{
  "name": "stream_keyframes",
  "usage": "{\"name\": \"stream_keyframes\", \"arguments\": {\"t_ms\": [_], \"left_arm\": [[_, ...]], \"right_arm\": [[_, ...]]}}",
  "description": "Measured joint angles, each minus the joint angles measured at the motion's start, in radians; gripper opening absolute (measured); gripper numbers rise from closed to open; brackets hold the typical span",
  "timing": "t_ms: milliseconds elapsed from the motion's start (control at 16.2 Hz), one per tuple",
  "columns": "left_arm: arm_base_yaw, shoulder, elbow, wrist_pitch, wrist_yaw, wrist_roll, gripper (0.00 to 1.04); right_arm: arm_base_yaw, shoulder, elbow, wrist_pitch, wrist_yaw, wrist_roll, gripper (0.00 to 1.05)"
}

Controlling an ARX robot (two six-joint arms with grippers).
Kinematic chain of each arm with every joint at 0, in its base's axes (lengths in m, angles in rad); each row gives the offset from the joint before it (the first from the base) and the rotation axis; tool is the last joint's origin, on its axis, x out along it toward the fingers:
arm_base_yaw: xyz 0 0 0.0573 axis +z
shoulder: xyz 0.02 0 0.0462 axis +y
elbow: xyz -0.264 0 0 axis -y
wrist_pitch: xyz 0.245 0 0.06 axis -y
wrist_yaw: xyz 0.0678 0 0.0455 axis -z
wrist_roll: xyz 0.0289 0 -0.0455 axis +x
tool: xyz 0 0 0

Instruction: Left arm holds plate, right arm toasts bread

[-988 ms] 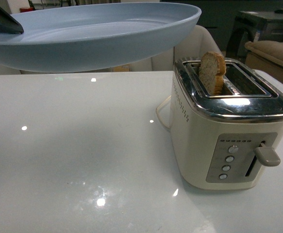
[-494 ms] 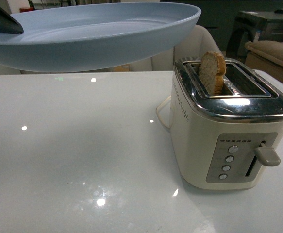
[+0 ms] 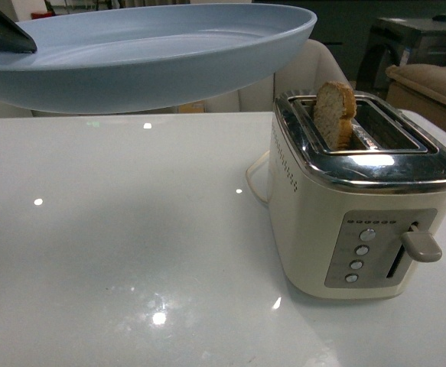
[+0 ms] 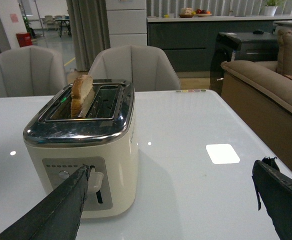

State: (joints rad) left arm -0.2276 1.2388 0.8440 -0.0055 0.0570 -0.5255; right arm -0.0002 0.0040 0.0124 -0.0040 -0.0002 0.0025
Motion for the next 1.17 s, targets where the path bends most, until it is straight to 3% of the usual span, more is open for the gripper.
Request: {"name": "stream_keyframes", "arguments": {"t_ms": [62,185,494,926,1173], "left_arm": [[-0.032,-0.002,-0.029,0.095,-0.174,0.073,0.03],[-0.044,-0.006,-0.031,0.119,-0.356,0.214,0.03],[-0.012,0.102,-0.016,0.187,-0.3,0.216,0.03],[0.099,0.349,-0.016,0.266,-0.275,0.133,0.03],[0.106,0.497,-0.015,0.293,-0.273,0.132,0.03]], "right_arm": [[0.0,0.0,0.0,0.0,0.0,0.0,0.98],[0.0,0.0,0.0,0.0,0.0,0.0,0.98],[0.0,0.0,0.0,0.0,0.0,0.0,0.98],[0.0,0.0,0.0,0.0,0.0,0.0,0.98],[0.0,0.0,0.0,0.001,0.0,0.0,0.98]]}}
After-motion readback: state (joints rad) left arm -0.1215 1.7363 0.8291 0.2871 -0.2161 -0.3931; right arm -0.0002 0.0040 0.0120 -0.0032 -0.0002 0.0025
